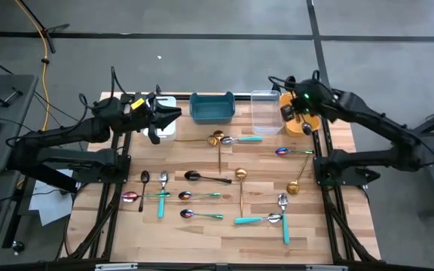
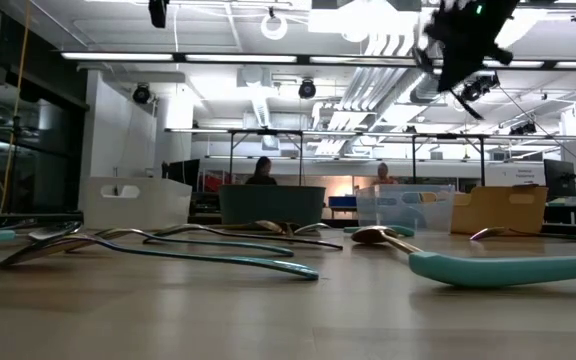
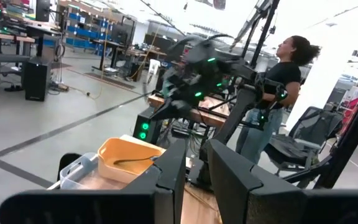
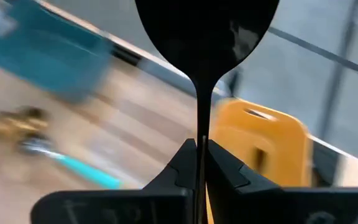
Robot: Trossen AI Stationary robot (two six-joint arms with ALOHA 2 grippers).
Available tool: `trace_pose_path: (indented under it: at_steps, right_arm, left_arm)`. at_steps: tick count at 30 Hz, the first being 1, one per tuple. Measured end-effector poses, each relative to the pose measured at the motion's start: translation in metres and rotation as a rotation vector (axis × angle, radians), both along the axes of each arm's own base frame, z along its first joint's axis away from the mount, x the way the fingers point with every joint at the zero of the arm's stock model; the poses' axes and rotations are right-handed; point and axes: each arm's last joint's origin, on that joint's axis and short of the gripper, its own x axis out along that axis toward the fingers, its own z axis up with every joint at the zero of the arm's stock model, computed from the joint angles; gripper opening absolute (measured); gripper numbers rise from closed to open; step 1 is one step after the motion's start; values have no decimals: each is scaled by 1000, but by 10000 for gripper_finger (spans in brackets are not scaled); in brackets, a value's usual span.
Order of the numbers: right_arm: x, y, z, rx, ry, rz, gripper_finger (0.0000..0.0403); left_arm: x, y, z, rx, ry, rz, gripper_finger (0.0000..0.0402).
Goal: Sort silverware by color (type)
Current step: Put the black spoon into the yellow bin
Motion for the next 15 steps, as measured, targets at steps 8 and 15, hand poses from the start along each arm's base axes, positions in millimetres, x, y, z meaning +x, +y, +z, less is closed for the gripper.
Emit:
trace_pose_path:
  at_steps: [8,15]
  right_arm:
    - [-2,-69,-43,144,235,-156,7]
    - [-3,-109,-85,353,264,-257,7]
  left_arm:
    - [-1,0,0,1,-1,2,60]
    - [-1,0,0,1,-1,2,60]
